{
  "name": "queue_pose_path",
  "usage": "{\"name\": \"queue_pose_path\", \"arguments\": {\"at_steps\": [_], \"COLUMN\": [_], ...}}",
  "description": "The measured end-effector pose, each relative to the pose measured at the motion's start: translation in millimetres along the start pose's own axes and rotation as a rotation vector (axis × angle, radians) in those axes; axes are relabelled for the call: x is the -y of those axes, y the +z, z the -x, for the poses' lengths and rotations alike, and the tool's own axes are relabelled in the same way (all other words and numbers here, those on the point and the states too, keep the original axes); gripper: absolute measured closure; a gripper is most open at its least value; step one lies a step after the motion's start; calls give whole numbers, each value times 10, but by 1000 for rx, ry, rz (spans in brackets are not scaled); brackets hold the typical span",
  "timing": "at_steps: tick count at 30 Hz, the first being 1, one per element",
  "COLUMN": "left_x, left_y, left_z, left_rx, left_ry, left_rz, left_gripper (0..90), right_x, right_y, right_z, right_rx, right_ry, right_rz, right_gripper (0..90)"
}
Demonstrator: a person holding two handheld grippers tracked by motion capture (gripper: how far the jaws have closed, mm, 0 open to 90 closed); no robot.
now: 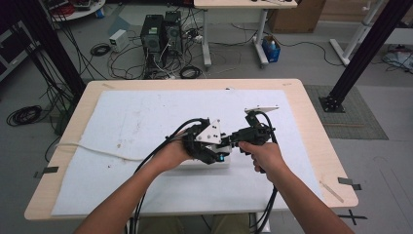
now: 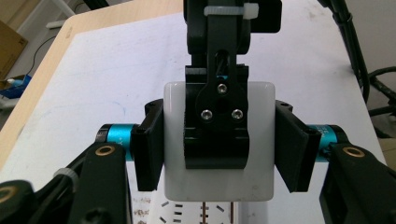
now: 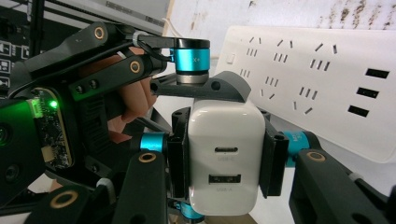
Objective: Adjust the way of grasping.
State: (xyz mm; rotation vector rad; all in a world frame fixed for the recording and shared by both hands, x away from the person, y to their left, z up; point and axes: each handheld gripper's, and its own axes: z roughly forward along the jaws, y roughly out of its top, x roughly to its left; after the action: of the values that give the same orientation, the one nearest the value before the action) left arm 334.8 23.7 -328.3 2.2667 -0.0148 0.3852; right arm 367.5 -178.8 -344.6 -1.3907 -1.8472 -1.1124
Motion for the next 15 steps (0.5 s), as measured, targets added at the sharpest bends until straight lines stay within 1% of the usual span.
{"name": "queue_pose_path", "arguments": {"at_steps": [4,5,6,7,8,9,10,12,13,14,15], "left_x": [-10,-11,-11,-8,5,30,49,105,129,153,178], "left_y": [11,16,22,27,37,36,28,-30,-60,-96,-134], "left_z": [8,8,4,-6,-12,-27,-39,-67,-82,-97,-115], "left_rx": [-21,-23,-16,-12,-16,-6,1,10,10,12,17], "left_ry": [9,0,-15,-32,-61,-96,-107,-158,-180,-199,-215], "left_rz": [-6,-6,-11,-30,-51,-76,-86,-106,-109,-116,-120], "left_gripper": [426,425,423,393,306,227,227,208,182,176,176], "right_x": [0,-2,-4,-5,-1,6,6,7,12,14,22], "right_y": [-3,-5,-5,-5,-8,-43,-43,-106,-142,-176,-208], "right_z": [15,20,20,17,19,39,39,72,84,96,112], "right_rx": [-4,-5,-5,-1,8,24,24,34,57,79,101], "right_ry": [-15,-28,-38,-56,-79,-115,-115,-134,-151,-175,-183], "right_rz": [6,12,14,10,17,25,25,42,54,46,43], "right_gripper": [623,623,623,623,623,623,623,623,623,623,623]}}
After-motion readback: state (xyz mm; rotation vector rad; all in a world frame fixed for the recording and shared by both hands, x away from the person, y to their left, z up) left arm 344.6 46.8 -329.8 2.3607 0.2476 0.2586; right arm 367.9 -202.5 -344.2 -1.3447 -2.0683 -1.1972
